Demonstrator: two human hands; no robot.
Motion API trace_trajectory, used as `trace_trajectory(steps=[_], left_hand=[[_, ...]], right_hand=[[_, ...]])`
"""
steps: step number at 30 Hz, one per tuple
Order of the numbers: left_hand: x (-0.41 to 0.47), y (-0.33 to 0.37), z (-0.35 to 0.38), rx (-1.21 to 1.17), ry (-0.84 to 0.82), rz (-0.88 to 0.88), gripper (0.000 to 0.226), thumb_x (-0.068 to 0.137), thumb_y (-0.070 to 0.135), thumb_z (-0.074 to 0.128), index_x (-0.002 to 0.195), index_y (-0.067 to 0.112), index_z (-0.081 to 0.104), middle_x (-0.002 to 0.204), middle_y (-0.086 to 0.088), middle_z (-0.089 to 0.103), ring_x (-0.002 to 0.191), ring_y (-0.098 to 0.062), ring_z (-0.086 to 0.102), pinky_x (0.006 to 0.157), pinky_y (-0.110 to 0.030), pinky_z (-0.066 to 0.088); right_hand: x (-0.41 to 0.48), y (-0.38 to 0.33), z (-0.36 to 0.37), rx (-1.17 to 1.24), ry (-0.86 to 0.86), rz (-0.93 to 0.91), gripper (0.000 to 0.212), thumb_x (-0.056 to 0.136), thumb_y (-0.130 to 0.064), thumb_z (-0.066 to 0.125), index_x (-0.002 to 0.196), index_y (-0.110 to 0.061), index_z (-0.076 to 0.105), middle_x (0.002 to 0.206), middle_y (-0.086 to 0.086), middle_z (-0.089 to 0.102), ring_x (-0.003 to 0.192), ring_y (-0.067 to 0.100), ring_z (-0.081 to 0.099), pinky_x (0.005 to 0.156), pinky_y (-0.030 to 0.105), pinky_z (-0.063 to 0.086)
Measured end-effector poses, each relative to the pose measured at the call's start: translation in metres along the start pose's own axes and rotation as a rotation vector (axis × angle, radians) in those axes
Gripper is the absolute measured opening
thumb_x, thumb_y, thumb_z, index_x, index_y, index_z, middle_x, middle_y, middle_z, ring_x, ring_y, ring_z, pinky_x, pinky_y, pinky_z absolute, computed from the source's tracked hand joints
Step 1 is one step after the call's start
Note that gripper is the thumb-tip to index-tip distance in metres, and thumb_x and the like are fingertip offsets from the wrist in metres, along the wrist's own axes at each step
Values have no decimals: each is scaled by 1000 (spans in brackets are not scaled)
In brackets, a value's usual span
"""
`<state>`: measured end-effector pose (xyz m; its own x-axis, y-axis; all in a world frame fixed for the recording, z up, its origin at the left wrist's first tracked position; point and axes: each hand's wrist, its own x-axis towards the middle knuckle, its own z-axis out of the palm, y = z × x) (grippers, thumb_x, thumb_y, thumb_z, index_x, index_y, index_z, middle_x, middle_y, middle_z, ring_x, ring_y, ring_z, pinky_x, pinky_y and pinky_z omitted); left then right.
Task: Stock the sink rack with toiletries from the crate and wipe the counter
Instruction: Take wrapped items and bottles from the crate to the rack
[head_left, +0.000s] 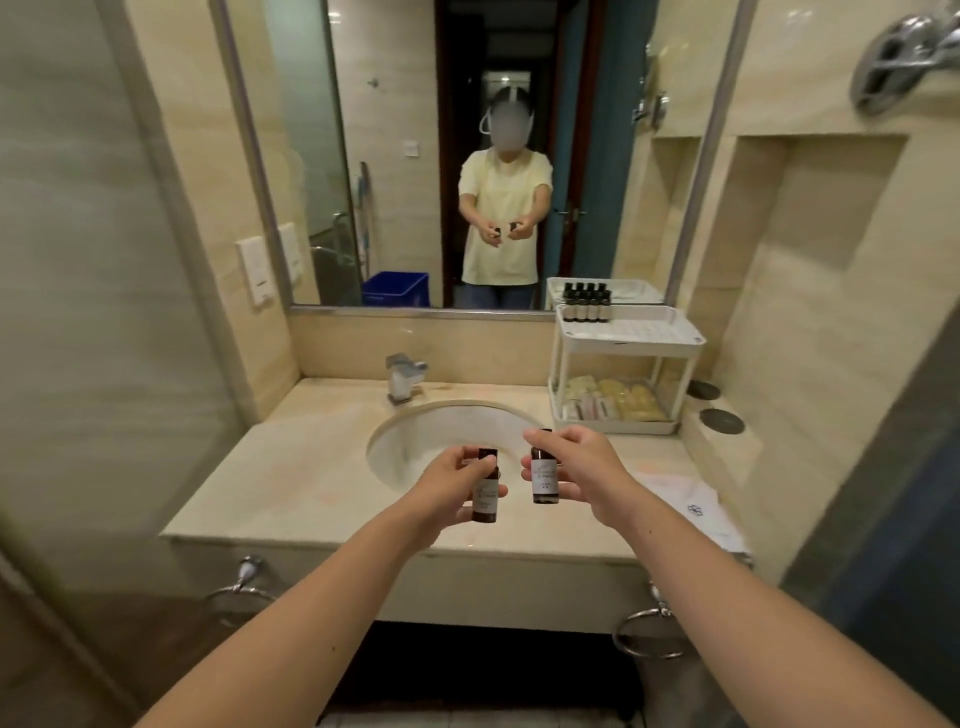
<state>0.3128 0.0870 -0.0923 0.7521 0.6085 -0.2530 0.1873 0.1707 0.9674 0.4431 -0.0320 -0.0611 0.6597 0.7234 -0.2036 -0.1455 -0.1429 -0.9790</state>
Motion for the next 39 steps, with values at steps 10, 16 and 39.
trace_trajectory(steps=[10,16,39], left_hand=[[98,42,49,70,-164,90,29,95,32,58,114,10,62,112,-9,68,102,-17,67,74,-25,53],[156,88,64,185,-215,233,17,96,27,58,106,17,67,105,-2,71,104,-17,65,91,-31,52],[346,203,154,649,-256,569,16,88,24,69,103,18,65,96,1,69,86,-11,64,75,-28,53]], right_hand=[[59,-30,-55,0,147,-40,32,81,-26,79,93,-11,53,88,14,76,80,27,74,76,39,60],[108,-63,-78,-70,289,-103,29,80,-28,80,92,-11,60,97,10,73,86,18,72,73,35,61],[277,-142,-200,-178,376,-164,28,80,-23,80,94,-8,61,100,7,70,96,21,67,83,43,59]])
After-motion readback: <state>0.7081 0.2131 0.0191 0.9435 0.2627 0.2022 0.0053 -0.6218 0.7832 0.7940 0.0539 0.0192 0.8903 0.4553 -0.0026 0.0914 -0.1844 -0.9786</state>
